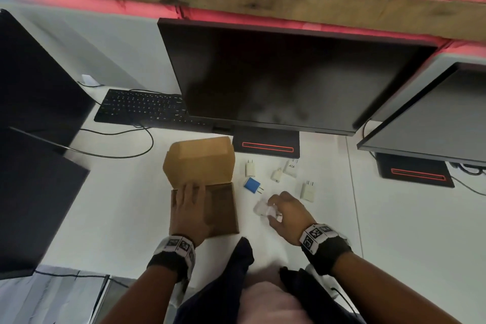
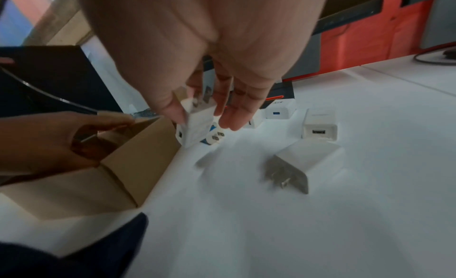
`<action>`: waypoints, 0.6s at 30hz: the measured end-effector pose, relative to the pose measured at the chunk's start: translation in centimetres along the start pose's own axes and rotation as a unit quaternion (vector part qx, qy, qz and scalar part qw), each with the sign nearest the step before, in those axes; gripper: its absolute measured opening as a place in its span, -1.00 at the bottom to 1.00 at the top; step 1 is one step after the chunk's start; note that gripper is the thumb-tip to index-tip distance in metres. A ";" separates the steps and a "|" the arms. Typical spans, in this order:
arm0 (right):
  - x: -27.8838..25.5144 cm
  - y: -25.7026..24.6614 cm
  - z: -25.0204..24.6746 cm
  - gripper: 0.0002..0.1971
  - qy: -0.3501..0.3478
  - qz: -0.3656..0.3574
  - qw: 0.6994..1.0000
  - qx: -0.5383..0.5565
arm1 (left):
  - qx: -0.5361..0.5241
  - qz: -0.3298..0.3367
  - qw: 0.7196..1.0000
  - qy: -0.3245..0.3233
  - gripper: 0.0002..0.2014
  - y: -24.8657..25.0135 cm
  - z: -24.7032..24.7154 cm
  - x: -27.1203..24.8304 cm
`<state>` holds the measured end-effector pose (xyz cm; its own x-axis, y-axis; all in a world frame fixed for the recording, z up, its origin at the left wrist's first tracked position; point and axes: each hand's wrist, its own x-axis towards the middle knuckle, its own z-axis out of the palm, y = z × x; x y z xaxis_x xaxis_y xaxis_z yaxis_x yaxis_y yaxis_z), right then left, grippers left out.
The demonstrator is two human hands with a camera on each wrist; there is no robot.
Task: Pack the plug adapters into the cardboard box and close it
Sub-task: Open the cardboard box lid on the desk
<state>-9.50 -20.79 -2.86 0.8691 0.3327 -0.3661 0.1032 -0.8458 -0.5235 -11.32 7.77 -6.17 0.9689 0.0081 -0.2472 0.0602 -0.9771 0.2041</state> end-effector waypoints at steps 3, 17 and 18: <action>0.4 -0.9 -0.2 -0.70 0.034 -0.011 0.998 0.055 | -0.015 -0.010 0.999 0.039 -0.43 0.6 -1.2 0.4; 1.8 -5.5 2.2 -0.76 0.057 -0.066 0.996 0.033 | -0.246 0.077 0.966 -0.011 -0.66 1.2 -2.2 1.3; 1.8 -5.6 2.4 -0.77 0.052 -0.058 0.997 0.020 | -0.248 0.085 0.965 -0.004 -0.68 1.2 -1.9 1.0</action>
<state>-9.62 -14.45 -2.45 0.8977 0.3814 -0.2206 0.1892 -0.7859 -0.5887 -9.78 6.99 -4.38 0.9731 -0.1470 -0.1776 0.0103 -0.7419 0.6704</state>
